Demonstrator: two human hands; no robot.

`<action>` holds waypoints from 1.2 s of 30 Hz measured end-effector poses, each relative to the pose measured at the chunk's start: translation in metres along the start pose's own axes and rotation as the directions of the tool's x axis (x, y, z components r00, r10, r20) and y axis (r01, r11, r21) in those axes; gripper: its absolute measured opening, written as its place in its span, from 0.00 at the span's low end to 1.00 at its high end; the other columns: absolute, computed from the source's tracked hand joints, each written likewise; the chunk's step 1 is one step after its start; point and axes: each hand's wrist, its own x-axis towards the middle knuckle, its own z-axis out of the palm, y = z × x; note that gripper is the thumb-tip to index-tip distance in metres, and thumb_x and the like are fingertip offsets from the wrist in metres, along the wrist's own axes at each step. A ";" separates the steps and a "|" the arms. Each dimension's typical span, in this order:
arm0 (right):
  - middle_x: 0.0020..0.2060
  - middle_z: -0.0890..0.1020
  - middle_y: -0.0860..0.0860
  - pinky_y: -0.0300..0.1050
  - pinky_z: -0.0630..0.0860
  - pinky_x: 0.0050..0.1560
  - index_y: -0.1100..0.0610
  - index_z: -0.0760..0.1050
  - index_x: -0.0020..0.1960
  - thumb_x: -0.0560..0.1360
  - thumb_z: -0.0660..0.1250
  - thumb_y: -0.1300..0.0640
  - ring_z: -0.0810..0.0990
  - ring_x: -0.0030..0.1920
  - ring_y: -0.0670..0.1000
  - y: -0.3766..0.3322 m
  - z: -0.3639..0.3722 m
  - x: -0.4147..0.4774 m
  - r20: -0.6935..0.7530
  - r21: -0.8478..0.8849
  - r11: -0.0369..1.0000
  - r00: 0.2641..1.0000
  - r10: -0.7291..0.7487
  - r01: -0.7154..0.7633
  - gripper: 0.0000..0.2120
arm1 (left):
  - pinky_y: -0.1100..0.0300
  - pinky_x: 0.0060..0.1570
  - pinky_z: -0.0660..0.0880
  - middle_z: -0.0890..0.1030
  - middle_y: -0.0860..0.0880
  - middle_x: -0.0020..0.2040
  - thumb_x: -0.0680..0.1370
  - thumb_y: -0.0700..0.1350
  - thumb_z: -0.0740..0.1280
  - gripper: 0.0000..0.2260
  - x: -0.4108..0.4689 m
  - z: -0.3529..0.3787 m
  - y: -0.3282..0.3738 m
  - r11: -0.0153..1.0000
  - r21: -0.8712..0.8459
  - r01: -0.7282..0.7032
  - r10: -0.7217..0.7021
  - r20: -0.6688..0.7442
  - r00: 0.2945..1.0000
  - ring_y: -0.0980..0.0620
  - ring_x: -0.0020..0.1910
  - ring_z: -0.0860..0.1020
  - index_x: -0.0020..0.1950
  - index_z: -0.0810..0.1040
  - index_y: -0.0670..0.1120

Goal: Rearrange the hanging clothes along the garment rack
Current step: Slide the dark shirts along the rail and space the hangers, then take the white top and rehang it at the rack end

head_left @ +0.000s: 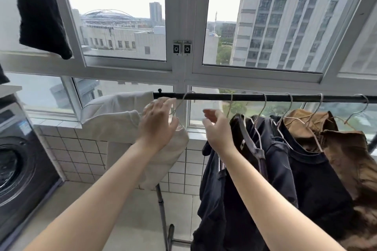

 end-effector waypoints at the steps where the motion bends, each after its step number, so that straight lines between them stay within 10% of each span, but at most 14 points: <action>1: 0.56 0.79 0.53 0.39 0.72 0.58 0.58 0.74 0.61 0.77 0.61 0.63 0.77 0.56 0.49 -0.005 0.012 -0.004 0.031 0.008 1.000 0.999 -0.017 0.017 0.13 | 0.49 0.68 0.62 0.74 0.48 0.66 0.76 0.43 0.63 0.18 -0.001 -0.010 -0.007 1.000 0.008 0.019 -0.018 -0.037 0.999 0.45 0.67 0.69 0.66 0.73 0.48; 11: 0.55 0.79 0.60 0.51 0.79 0.56 0.66 0.71 0.62 0.81 0.57 0.55 0.80 0.49 0.54 -0.033 0.104 -0.003 0.295 0.301 0.856 0.894 0.336 -0.421 0.17 | 0.47 0.63 0.64 0.79 0.45 0.60 0.80 0.46 0.58 0.13 0.011 -0.086 -0.096 0.985 0.027 0.170 -0.165 -0.138 0.977 0.43 0.61 0.73 0.57 0.80 0.46; 22: 0.41 0.80 0.57 0.42 0.78 0.34 0.63 0.72 0.50 0.80 0.58 0.61 0.77 0.37 0.51 -0.052 0.135 0.015 0.335 0.577 0.541 0.781 0.526 -0.612 0.07 | 0.54 0.53 0.74 0.75 0.45 0.65 0.69 0.54 0.72 0.33 0.037 -0.090 -0.155 0.914 -0.038 0.403 -0.340 0.470 0.815 0.44 0.59 0.75 0.72 0.64 0.55; 26: 0.39 0.78 0.59 0.39 0.79 0.24 0.65 0.72 0.49 0.81 0.55 0.64 0.77 0.36 0.54 -0.054 0.139 0.018 0.329 0.677 0.439 0.777 0.537 -0.591 0.09 | 0.52 0.57 0.71 0.78 0.43 0.62 0.76 0.55 0.66 0.23 0.039 -0.078 -0.164 0.952 0.001 0.305 -0.290 0.317 0.903 0.42 0.61 0.75 0.68 0.71 0.48; 36: 0.34 0.74 0.58 0.40 0.80 0.27 0.63 0.69 0.45 0.81 0.53 0.67 0.75 0.32 0.53 -0.100 0.127 0.009 0.176 0.702 0.594 0.904 0.390 -0.393 0.09 | 0.53 0.37 0.73 0.82 0.41 0.35 0.78 0.54 0.61 0.16 0.028 -0.095 -0.140 0.991 0.004 0.133 -0.129 -0.212 0.969 0.38 0.39 0.79 0.40 0.81 0.45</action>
